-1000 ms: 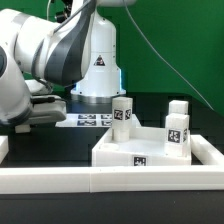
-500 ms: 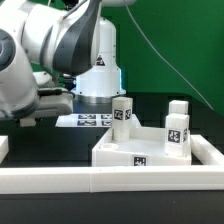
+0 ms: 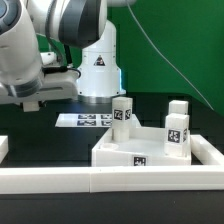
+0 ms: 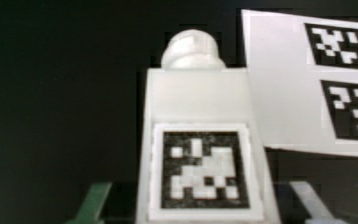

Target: Assemble square table

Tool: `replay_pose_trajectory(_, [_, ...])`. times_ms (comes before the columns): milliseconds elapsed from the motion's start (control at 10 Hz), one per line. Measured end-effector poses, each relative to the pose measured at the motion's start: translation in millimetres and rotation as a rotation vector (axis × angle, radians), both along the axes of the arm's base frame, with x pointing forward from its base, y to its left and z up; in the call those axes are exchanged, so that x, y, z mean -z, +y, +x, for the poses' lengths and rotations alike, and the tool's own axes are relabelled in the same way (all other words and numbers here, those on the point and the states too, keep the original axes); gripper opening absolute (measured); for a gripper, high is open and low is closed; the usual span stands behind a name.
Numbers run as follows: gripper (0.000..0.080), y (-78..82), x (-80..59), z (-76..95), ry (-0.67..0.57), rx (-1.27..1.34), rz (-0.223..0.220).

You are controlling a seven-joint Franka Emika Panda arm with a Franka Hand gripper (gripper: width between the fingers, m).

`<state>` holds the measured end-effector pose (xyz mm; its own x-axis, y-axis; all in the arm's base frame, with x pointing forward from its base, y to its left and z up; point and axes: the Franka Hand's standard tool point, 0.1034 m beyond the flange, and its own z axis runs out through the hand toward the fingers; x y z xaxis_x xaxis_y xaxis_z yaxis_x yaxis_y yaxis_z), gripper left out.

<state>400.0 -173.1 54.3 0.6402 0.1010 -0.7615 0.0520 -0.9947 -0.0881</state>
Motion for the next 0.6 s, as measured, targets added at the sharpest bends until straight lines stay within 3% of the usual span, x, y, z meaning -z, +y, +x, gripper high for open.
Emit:
replay_pose_trajectory(200, [0.0287, 0.7, 0.9, 7.7, -0.055, 0.002, -0.007])
replay_pose_trajectory(400, [0.0287, 23.8, -17.7, 32.2, -0.169, -0.014, -0.008])
replay_pose_trajectory(600, [0.0287, 35.4, -24.5, 49.0, -0.283, -0.017, 0.0])
